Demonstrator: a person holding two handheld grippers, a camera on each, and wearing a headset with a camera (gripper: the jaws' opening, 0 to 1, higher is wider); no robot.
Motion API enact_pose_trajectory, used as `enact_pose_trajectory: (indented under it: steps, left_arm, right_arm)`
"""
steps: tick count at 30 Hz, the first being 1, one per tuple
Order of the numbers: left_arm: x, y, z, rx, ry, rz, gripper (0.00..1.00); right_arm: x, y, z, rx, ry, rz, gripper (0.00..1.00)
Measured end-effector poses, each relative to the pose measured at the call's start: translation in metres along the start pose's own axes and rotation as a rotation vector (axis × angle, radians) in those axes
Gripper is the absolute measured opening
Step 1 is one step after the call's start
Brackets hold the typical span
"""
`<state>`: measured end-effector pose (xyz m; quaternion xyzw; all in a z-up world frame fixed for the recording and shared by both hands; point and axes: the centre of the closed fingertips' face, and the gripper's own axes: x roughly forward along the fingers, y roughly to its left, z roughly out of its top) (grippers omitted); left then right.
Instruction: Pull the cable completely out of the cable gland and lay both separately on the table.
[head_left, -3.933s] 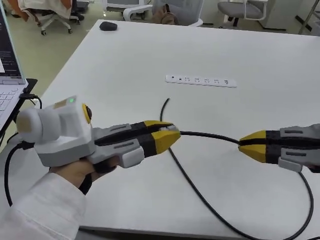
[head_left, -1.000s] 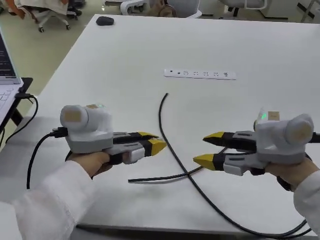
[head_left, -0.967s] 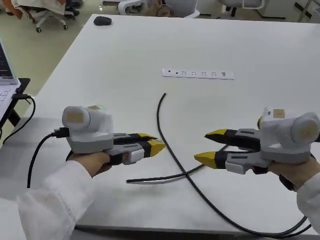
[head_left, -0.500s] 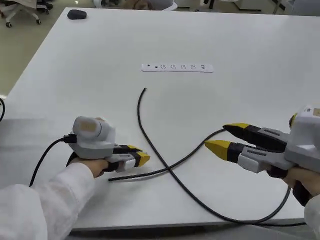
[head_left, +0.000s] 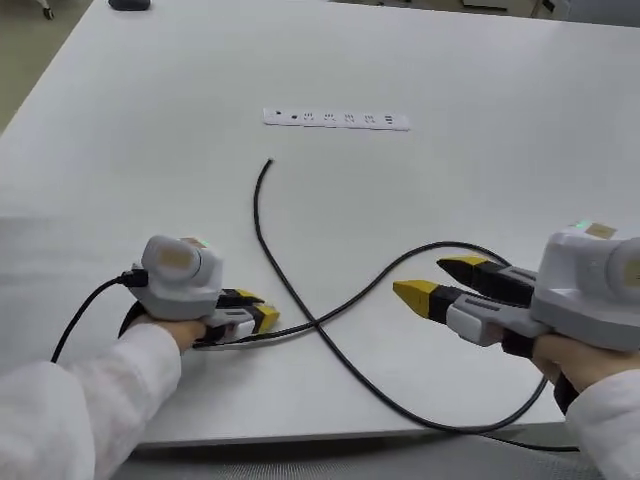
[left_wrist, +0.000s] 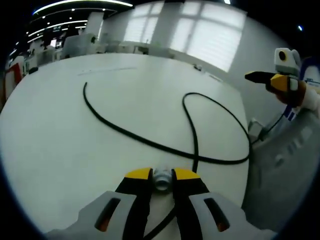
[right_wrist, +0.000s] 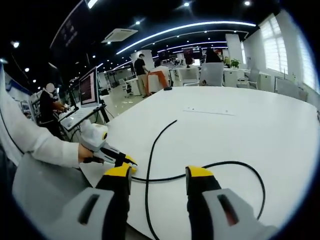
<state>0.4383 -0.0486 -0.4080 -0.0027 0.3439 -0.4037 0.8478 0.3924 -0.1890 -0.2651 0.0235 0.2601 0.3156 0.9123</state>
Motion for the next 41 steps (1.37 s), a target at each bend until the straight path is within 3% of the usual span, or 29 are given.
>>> enact_pose_trajectory:
  steps: [10, 14, 17, 21, 23, 24, 26, 31, 35, 41]
  left_arm:
    - [-0.001, -0.002, 0.000, 0.046, -0.004, 0.016, 0.19]
    - [-0.001, -0.004, 0.000, 0.050, 0.002, 0.018, 0.22]
    - [-0.005, -0.001, 0.001, 0.031, 0.024, 0.034, 0.31]
    - [-0.030, -0.002, 0.029, 0.028, -0.007, 0.058, 0.41]
    - [-0.046, -0.002, 0.047, 0.033, -0.056, 0.057, 0.53]
    - [-0.054, 0.000, 0.055, -0.013, -0.075, 0.050, 0.59]
    - [-0.074, 0.001, 0.066, -0.058, -0.110, 0.040, 0.67]
    - [-0.124, -0.005, 0.082, -0.114, -0.191, 0.014, 0.69]
    - [-0.167, -0.013, 0.082, -0.159, -0.208, 0.014, 0.82]
    - [-0.207, -0.022, 0.056, -0.198, -0.164, 0.066, 0.89]
  right_arm:
    - [0.006, 0.009, -0.010, -0.038, 0.059, 0.043, 0.44]
    - [0.007, 0.013, -0.017, -0.022, 0.087, 0.062, 0.48]
    - [0.008, 0.015, -0.019, -0.026, 0.098, 0.070, 0.51]
    - [0.006, 0.011, -0.026, -0.019, 0.130, 0.065, 0.55]
    - [0.004, 0.008, -0.026, 0.013, 0.127, 0.063, 0.57]
    - [0.003, 0.008, -0.026, 0.017, 0.127, 0.064, 0.58]
    - [0.001, 0.008, -0.026, 0.022, 0.127, 0.066, 0.60]
    - [-0.013, 0.003, -0.028, 0.023, 0.150, 0.069, 0.66]
    - [-0.030, -0.001, -0.026, 0.082, 0.143, 0.067, 0.70]
    - [-0.054, -0.013, -0.031, 0.084, 0.182, 0.023, 0.73]
